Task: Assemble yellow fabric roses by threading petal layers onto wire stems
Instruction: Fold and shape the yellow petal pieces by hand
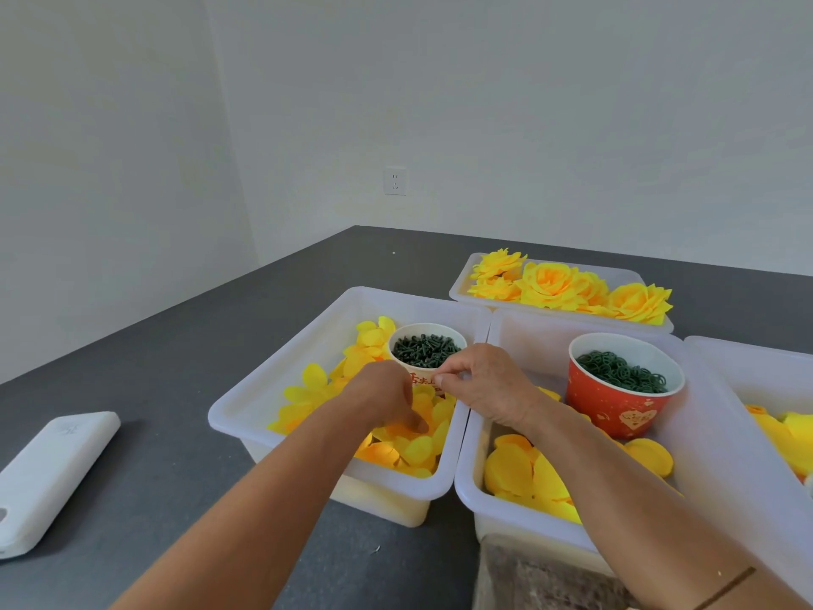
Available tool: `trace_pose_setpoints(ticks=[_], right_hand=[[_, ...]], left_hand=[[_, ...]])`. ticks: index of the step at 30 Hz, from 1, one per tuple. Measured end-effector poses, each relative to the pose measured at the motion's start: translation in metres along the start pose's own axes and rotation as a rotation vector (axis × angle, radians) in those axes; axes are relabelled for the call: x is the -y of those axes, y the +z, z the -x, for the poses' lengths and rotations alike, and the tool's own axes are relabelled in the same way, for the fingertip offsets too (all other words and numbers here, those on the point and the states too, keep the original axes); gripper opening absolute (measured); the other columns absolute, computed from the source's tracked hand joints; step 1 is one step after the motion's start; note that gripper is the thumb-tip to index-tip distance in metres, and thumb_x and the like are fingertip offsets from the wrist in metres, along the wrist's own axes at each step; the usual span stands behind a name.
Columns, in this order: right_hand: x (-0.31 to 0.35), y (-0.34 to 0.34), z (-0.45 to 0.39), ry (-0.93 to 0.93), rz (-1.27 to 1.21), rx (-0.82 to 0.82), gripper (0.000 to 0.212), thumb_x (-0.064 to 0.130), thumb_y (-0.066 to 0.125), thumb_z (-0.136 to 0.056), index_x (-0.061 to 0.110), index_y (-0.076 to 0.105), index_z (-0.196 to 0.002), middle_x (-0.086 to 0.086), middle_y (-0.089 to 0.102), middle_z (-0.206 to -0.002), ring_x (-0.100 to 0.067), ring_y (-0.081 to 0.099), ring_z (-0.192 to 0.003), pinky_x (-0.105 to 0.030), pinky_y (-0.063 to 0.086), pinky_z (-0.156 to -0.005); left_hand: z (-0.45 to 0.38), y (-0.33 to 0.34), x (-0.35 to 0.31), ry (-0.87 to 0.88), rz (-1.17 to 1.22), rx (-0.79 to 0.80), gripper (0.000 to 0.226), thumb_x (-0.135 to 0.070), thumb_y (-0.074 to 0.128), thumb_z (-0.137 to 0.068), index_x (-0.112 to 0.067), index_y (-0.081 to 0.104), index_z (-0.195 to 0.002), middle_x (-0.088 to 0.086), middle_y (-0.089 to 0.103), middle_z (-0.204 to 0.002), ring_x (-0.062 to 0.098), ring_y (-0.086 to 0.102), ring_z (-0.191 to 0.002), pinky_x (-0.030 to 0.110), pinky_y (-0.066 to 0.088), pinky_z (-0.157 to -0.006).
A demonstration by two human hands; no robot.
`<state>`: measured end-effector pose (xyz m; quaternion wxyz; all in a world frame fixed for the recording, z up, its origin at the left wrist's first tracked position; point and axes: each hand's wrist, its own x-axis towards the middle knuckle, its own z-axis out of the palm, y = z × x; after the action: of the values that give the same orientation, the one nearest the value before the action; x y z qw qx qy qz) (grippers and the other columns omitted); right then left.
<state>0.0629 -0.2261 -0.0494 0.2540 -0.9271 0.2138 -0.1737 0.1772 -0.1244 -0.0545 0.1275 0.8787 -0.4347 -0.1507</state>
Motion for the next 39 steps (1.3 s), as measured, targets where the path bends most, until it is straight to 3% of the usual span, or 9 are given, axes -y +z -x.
trace_pose_setpoints(ticks=[4,7,10,14,19,22,28,33,39], right_hand=[[0.0,0.0,-0.001,-0.002,0.005,0.0,0.018,0.022,0.06,-0.089,0.016,0.075,-0.096,0.001,0.072,-0.101,-0.014,0.061,-0.097,-0.032,0.045,-0.091],[0.001,0.0,-0.001,-0.014,0.009,-0.006,0.018,0.021,0.059,-0.089,0.015,0.075,-0.094,0.0,0.072,-0.096,-0.014,0.061,-0.093,-0.03,0.045,-0.088],[0.0,0.0,0.0,-0.024,0.013,-0.016,0.018,0.021,0.06,-0.088,0.015,0.076,-0.093,0.001,0.072,-0.096,-0.013,0.062,-0.093,-0.028,0.044,-0.086],[0.0,0.001,-0.001,-0.023,0.018,-0.017,0.018,0.021,0.06,-0.087,0.015,0.076,-0.092,0.002,0.073,-0.096,-0.014,0.062,-0.092,-0.029,0.045,-0.087],[-0.001,0.001,-0.002,-0.02,0.044,0.0,0.019,0.023,0.059,-0.089,0.016,0.076,-0.094,0.002,0.072,-0.099,-0.015,0.062,-0.095,-0.032,0.045,-0.09],[0.001,-0.001,-0.001,-0.012,0.018,0.008,0.019,0.022,0.059,-0.09,0.016,0.075,-0.097,0.002,0.072,-0.101,-0.014,0.061,-0.098,-0.032,0.045,-0.092],[0.002,-0.003,0.002,-0.019,-0.05,0.02,0.02,0.023,0.06,-0.09,0.016,0.073,-0.103,0.003,0.07,-0.107,-0.01,0.061,-0.101,-0.026,0.045,-0.091],[0.002,-0.004,0.004,-0.015,-0.228,0.012,0.023,0.027,0.067,-0.085,0.017,0.071,-0.106,0.012,0.065,-0.092,0.008,0.056,-0.079,-0.002,0.04,-0.069],[0.001,-0.004,0.004,0.016,-0.29,-0.045,0.023,-0.002,0.061,-0.081,0.013,0.074,-0.094,-0.001,0.071,-0.083,-0.011,0.067,-0.078,-0.016,0.051,-0.071]], left_hand=[[-0.003,0.002,-0.003,0.051,0.006,-0.022,0.025,-0.03,0.075,-0.077,-0.01,0.07,-0.093,0.007,0.069,-0.096,0.015,0.055,-0.081,0.019,0.039,-0.057],[-0.002,0.005,-0.004,0.075,0.047,-0.047,0.038,-0.034,0.077,-0.074,-0.012,0.061,-0.1,0.002,0.059,-0.091,0.018,0.055,-0.086,0.027,0.045,-0.069],[-0.002,0.006,-0.005,0.076,0.017,-0.004,0.047,-0.032,0.076,-0.075,-0.014,0.057,-0.113,0.003,0.06,-0.103,0.02,0.057,-0.09,0.029,0.046,-0.07],[-0.004,0.003,-0.011,0.107,-0.011,-0.003,0.024,-0.02,0.071,-0.08,-0.013,0.07,-0.103,0.007,0.068,-0.102,0.015,0.058,-0.076,0.026,0.048,-0.069],[-0.002,-0.002,-0.008,0.05,0.063,-0.068,0.014,-0.005,0.067,-0.079,-0.008,0.075,-0.089,0.009,0.071,-0.08,0.014,0.06,-0.066,0.025,0.053,-0.069],[0.002,-0.007,-0.001,-0.01,0.262,-0.182,0.015,0.001,0.067,-0.075,-0.013,0.073,-0.077,0.0,0.063,-0.069,0.013,0.06,-0.063,0.026,0.053,-0.068],[0.003,-0.011,0.008,-0.119,0.657,-0.274,0.031,0.009,0.061,-0.074,-0.02,0.063,-0.065,0.002,0.06,-0.074,0.022,0.058,-0.078,0.034,0.052,-0.069],[0.004,-0.012,0.005,-0.048,0.778,-0.315,0.028,0.007,0.066,-0.072,-0.02,0.066,-0.067,-0.001,0.056,-0.071,0.014,0.05,-0.07,0.023,0.04,-0.057],[0.011,-0.016,0.002,0.143,0.928,-0.418,0.029,0.012,0.067,-0.073,-0.017,0.066,-0.075,0.005,0.058,-0.071,0.016,0.049,-0.064,0.026,0.043,-0.056]])
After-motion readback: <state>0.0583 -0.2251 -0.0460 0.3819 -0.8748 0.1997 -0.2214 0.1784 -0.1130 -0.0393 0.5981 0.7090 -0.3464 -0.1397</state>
